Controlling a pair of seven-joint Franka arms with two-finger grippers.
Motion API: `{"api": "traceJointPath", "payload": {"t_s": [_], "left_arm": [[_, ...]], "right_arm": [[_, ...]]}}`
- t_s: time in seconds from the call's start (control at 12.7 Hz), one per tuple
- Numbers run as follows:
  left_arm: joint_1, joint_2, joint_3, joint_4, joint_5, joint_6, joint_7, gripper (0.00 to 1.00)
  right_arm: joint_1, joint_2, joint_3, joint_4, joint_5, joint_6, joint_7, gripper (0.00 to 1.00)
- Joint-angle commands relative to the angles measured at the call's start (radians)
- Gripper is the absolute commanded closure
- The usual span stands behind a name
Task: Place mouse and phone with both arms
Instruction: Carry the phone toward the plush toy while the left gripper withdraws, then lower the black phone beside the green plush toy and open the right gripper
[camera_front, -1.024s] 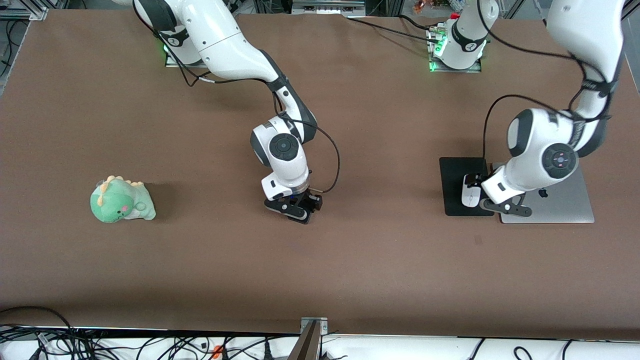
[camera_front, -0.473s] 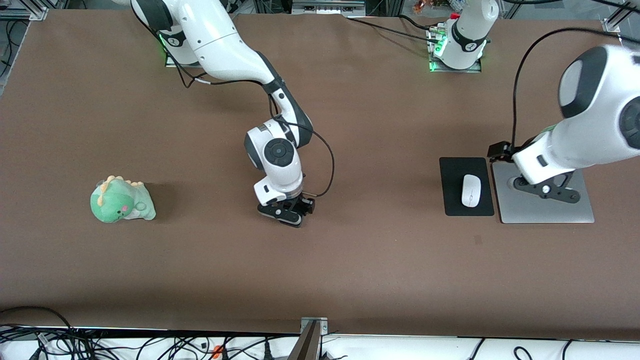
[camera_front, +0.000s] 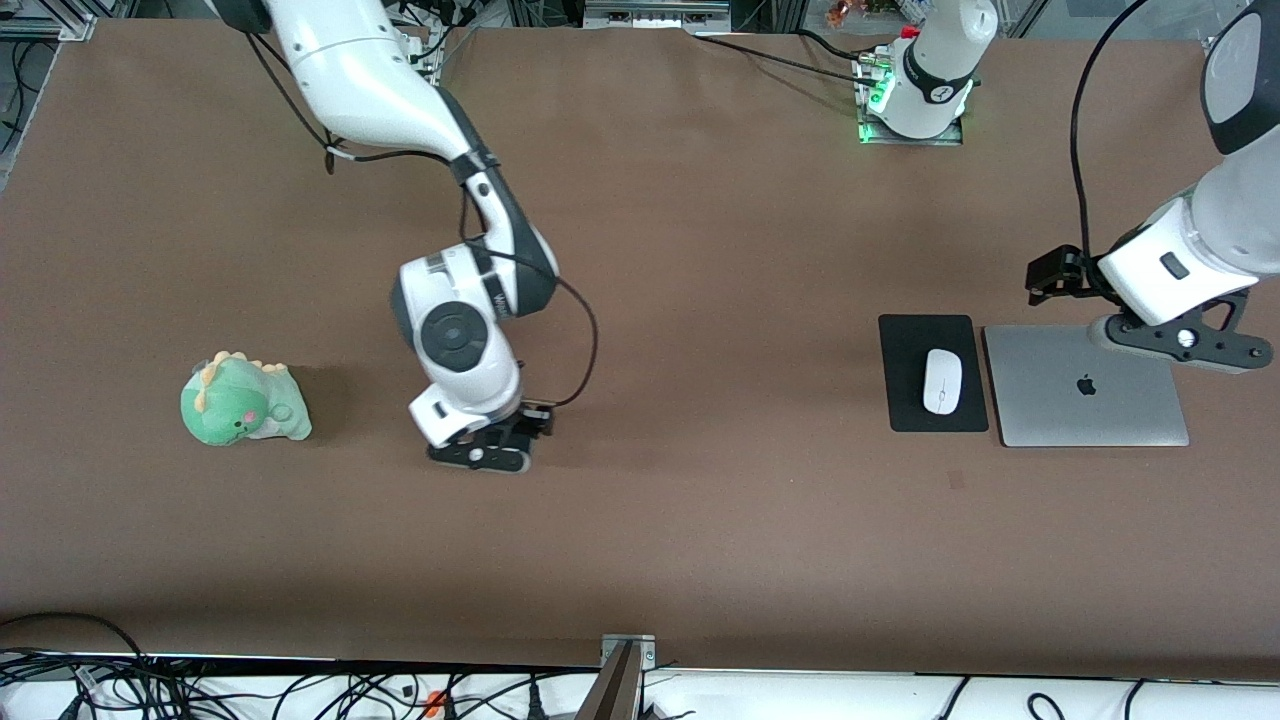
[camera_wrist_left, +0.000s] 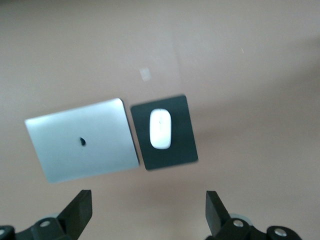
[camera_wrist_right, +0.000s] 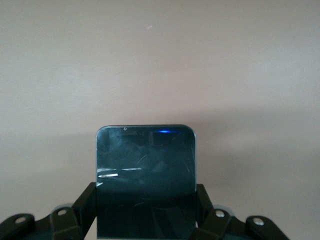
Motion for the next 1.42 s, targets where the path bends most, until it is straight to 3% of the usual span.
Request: {"api": "traceJointPath", "payload": {"t_s": [0.0,0.24,0.63,1.1,1.26,1.34], "left_arm": [[-0.023,-0.186,0.059,-0.265,-0.003,0.214,-0.025,0.0],[-0.005,-0.256,0.062,-0.373,-0.076,0.224,-0.09,0.0],[-0.005,-0.239,0.056,-0.325,-0.076,0.192,-0.072,0.0],[-0.015,-0.242,0.053,-0.314,-0.078,0.177,-0.078,0.0],[-0.015,-0.243,0.053,-0.314,-0.079,0.163,-0.08,0.0],[-0.015,-0.243,0.052,-0.309,-0.081,0.151,-0.083,0.0]], "right_arm": [[-0.064,-0.088,0.016,-0.094,-0.001,-0.019,-0.15,0.46],[-0.124,-0.165,0.016,-0.241,0.002,0.016,-0.282,0.45],[-0.176,-0.226,0.015,-0.514,0.003,0.266,-0.35,0.45],[-0.242,-0.185,0.016,-0.532,0.026,0.311,-0.348,0.42],[-0.245,-0.179,0.016,-0.533,0.028,0.328,-0.348,0.37],[-0.246,-0.177,0.018,-0.533,0.028,0.329,-0.346,0.23]]}}
